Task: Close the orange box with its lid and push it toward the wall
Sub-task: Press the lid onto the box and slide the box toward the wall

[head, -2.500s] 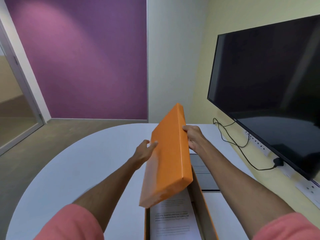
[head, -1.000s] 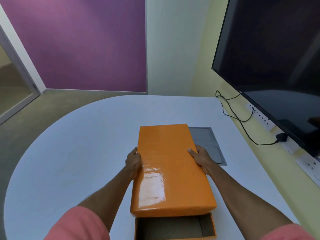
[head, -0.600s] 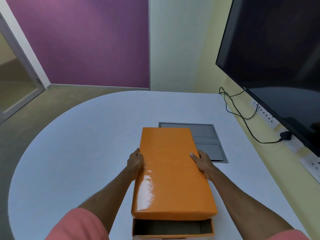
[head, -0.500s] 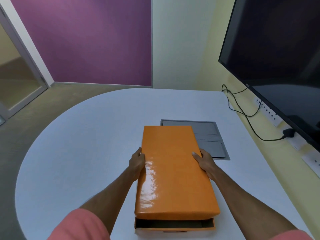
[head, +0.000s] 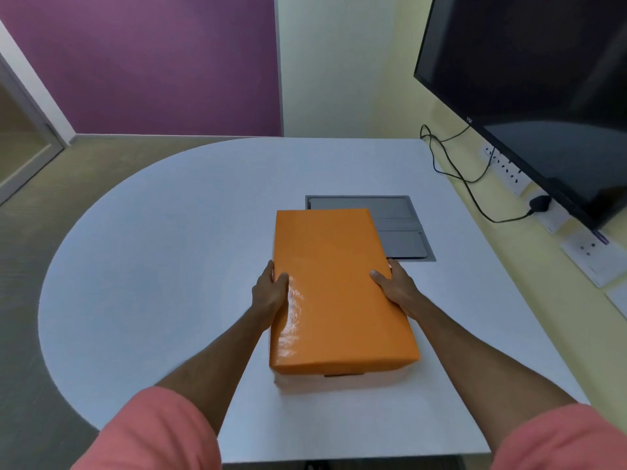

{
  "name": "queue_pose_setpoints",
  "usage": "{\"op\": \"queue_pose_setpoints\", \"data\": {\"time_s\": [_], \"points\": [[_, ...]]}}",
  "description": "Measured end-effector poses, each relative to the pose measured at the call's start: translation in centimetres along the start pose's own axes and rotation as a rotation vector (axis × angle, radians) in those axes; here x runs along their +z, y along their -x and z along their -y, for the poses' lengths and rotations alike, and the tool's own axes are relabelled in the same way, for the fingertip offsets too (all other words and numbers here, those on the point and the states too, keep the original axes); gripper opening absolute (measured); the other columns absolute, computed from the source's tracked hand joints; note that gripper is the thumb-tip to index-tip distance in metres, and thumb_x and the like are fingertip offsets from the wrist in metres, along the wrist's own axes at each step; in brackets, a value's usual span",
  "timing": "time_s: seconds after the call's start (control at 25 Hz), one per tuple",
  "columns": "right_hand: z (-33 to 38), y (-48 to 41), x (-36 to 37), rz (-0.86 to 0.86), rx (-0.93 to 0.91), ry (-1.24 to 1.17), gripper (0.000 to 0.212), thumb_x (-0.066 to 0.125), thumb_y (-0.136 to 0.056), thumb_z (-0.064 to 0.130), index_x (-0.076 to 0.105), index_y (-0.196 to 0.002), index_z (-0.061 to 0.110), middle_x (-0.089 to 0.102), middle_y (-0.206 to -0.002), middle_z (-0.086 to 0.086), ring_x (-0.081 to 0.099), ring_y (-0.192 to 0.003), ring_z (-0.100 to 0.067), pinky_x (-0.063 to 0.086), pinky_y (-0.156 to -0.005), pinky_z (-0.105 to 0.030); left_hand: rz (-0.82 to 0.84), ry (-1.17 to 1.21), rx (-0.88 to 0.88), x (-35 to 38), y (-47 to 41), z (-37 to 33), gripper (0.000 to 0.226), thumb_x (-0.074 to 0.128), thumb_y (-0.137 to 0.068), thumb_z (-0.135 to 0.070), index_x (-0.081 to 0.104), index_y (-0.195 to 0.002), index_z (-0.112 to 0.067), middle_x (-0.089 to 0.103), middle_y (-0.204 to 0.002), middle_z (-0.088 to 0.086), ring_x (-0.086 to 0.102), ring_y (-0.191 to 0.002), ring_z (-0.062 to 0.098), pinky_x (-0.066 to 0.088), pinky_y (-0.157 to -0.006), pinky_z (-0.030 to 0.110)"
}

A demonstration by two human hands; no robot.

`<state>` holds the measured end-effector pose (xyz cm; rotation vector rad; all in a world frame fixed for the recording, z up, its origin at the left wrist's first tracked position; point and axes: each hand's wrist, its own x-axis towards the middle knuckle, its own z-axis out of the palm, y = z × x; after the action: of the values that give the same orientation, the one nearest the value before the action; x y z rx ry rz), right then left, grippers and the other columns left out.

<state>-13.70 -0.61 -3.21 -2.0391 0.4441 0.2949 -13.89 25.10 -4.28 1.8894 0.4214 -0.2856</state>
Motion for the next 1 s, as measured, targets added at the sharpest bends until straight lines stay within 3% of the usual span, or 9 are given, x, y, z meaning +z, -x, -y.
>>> {"op": "queue_pose_setpoints", "data": {"time_s": [0.16, 0.36, 0.48, 0.6, 1.0], "points": [[-0.9, 2.9, 1.2, -0.106, -0.081, 0.156, 0.063, 0.052, -0.095, 0.042, 0.029, -0.146, 0.013, 0.048, -0.143, -0.014, 0.050, -0.127, -0.034, 0.042, -0.103, -0.047, -0.009, -0.115, 0.049, 0.0, 2.6, 1.8, 0.062, 0.038, -0.099, -0.045, 0.016, -0.154, -0.026, 0.043, -0.152, 0.009, 0.049, -0.132, 0.037, 0.040, -0.109, 0.055], [-3.4, 6.3, 2.5, -0.188, -0.061, 0.350, 0.076, 0.043, -0.092, 0.059, 0.016, -0.152, 0.021, 0.034, -0.153, -0.010, 0.042, -0.134, -0.035, 0.037, -0.105, -0.053, 0.003, -0.160, 0.006, 0.5, 5.2, 4.9, 0.075, 0.034, -0.092, -0.064, 0.006, -0.154, -0.033, 0.040, -0.153, 0.012, 0.046, -0.133, 0.040, 0.037, -0.109, 0.054], [-4.3, 7.3, 2.9, -0.200, -0.074, 0.413, 0.076, 0.037, -0.094, 0.060, 0.011, -0.153, 0.022, 0.027, -0.158, -0.009, 0.039, -0.137, -0.035, 0.036, -0.106, -0.053, -0.039, -0.174, -0.037, 1.0, 5.9, 5.8, 0.080, 0.034, -0.090, -0.066, 0.014, -0.154, -0.023, 0.041, -0.152, 0.014, 0.045, -0.134, 0.040, 0.036, -0.109, 0.053], [-5.1, 7.7, 3.2, -0.190, -0.114, 0.419, 0.076, 0.036, -0.095, 0.058, 0.010, -0.154, 0.018, 0.025, -0.158, -0.011, 0.037, -0.139, -0.036, 0.035, -0.108, -0.053, -0.102, -0.224, 0.046, 1.5, 6.5, 6.3, 0.075, 0.035, -0.092, -0.063, 0.027, -0.149, -0.016, 0.048, -0.147, 0.012, 0.051, -0.129, 0.038, 0.042, -0.104, 0.052], [-6.5, 7.7, 4.5, -0.303, -0.197, 0.489, 0.070, 0.033, -0.096, 0.057, 0.019, -0.151, 0.015, 0.034, -0.153, -0.013, 0.048, -0.128, -0.038, 0.044, -0.100, -0.051, -0.192, -0.279, 0.092, 1.9, 6.2, 7.6, 0.072, 0.038, -0.090, -0.063, 0.041, -0.142, -0.014, 0.054, -0.142, 0.008, 0.055, -0.127, 0.032, 0.046, -0.103, 0.053]]}}
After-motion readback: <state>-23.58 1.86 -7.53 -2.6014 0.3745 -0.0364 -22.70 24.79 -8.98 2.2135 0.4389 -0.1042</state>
